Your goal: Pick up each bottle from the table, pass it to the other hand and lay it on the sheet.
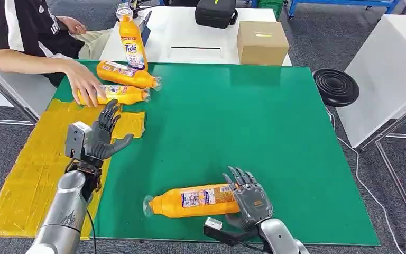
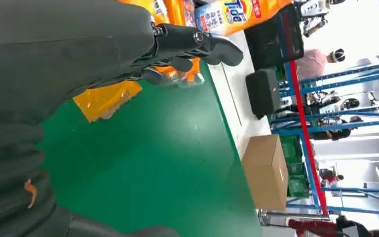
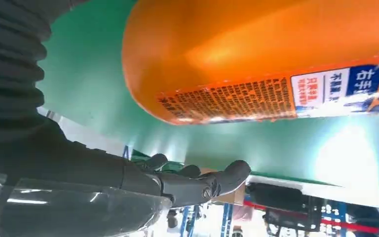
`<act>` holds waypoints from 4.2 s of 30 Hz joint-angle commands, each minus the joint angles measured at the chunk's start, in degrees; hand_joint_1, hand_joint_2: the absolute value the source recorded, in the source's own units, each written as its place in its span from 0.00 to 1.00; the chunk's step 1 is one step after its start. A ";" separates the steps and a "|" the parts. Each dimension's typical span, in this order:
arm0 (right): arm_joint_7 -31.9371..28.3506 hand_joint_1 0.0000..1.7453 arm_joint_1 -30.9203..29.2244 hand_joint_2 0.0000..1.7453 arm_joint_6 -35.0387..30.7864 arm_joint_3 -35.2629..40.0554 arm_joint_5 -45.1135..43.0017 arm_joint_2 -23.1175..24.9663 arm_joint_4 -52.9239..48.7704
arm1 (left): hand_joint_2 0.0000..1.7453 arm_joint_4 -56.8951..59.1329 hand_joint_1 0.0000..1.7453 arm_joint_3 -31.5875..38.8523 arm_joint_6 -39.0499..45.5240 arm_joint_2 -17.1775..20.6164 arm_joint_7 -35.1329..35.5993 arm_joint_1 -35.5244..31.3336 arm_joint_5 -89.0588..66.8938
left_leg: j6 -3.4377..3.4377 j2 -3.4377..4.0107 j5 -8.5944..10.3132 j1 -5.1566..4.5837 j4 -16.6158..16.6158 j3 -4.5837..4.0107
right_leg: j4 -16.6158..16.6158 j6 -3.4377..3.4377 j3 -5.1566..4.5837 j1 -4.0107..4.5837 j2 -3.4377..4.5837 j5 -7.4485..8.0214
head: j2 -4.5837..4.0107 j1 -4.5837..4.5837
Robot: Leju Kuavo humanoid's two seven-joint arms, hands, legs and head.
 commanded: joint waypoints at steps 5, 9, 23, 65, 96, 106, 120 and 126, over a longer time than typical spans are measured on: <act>0.08 0.00 -5.17 1.00 -1.25 -1.85 1.24 3.55 10.66 | 1.00 4.01 0.00 0.23 0.10 -0.61 0.32 -1.20 1.56 | -0.37 0.05 -0.04 0.08 -0.12 0.30 | -0.16 -0.15 0.32 0.06 0.03 0.00 | 0.00 -0.02; -1.32 0.00 -6.91 1.00 -0.46 -1.35 0.56 4.67 13.68 | 1.00 3.69 0.00 0.48 0.22 -0.77 0.18 -0.87 2.01 | -0.32 0.07 -0.03 0.08 -0.11 0.26 | -0.14 -0.12 0.27 0.06 0.06 0.02 | 0.00 0.00; -12.80 0.00 -12.16 1.00 -0.34 6.36 -1.08 0.70 18.42 | 1.00 4.92 0.00 0.63 -0.54 -0.96 -0.19 -2.13 3.11 | -0.37 0.06 -0.04 0.09 -0.09 0.28 | -0.14 -0.13 0.32 0.07 0.05 0.02 | 0.00 0.00; -10.37 1.00 -15.74 1.00 10.91 9.83 -4.59 -0.01 30.32 | 1.00 7.02 0.00 1.46 0.14 -0.48 -0.10 -3.46 4.35 | -0.56 -0.17 0.09 0.28 -0.20 0.86 | -0.28 -0.53 0.33 0.24 -0.17 0.02 | 0.00 -0.02; -5.38 1.00 -13.28 1.00 1.46 4.16 -4.39 2.53 24.99 | 1.00 3.53 0.00 1.70 0.70 -0.80 0.37 -0.63 4.60 | -0.49 -0.07 0.06 0.24 -0.09 0.74 | -0.14 -0.44 0.44 0.22 -0.06 0.06 | 0.00 0.00; -13.35 1.00 -9.72 1.00 -26.78 -13.98 -25.15 10.93 11.87 | 1.00 -7.20 0.00 -14.60 4.50 -5.94 7.08 3.59 2.45 | -0.57 -0.19 0.05 0.21 0.06 0.23 | 0.04 -0.45 0.33 0.19 -0.16 0.03 | 0.00 0.00; -26.31 1.00 -16.46 1.00 -32.90 -18.55 -30.20 17.10 20.85 | 1.00 -5.03 0.00 -27.88 -0.16 -4.64 13.49 -2.42 25.91 | -0.61 0.10 0.12 0.20 -0.13 0.19 | -0.11 -0.55 0.21 0.21 0.04 0.24 | 0.00 -0.02; -27.36 1.00 -17.12 1.00 -32.90 -17.76 -30.25 16.92 21.64 | 1.00 -5.60 0.00 -28.80 -3.57 -4.09 15.34 -2.54 30.67 | -0.41 0.13 0.11 0.24 -0.03 0.03 | -0.04 -0.46 0.03 0.23 0.09 0.25 | 0.00 -0.02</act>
